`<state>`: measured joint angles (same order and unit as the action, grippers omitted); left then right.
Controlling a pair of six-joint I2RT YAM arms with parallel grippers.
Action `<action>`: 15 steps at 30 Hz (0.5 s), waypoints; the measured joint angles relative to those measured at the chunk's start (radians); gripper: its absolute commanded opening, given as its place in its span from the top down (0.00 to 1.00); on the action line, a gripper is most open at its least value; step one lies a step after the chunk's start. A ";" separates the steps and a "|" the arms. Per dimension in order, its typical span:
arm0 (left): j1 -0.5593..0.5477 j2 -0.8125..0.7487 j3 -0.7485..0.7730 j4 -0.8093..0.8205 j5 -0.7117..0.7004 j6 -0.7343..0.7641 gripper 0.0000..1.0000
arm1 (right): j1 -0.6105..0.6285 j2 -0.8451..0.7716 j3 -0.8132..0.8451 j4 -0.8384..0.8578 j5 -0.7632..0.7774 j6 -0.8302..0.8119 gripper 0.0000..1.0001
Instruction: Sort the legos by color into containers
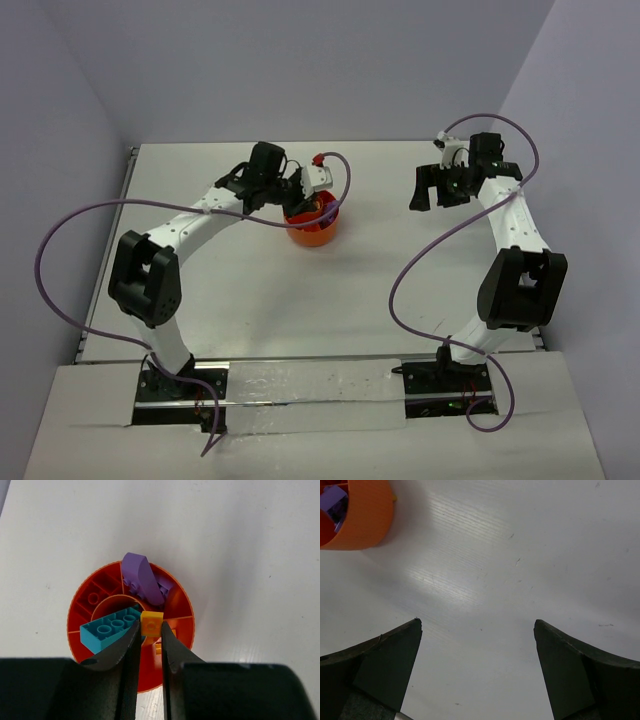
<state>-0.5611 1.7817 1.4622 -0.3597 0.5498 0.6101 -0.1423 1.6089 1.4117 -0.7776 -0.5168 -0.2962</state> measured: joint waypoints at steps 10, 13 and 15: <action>0.002 -0.053 -0.148 -0.007 0.000 0.045 1.00 | 0.000 0.005 0.003 0.000 0.000 0.000 0.00; 0.004 -0.060 -0.162 -0.017 -0.001 0.064 0.99 | 0.000 0.006 0.003 0.000 0.000 0.000 0.00; 0.005 -0.060 -0.162 -0.017 -0.002 0.066 0.98 | 0.000 0.009 0.003 0.000 0.000 0.000 0.00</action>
<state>-0.5564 1.7218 1.3003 -0.3763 0.5478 0.6758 -0.1421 1.6177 1.4147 -0.7776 -0.5171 -0.2958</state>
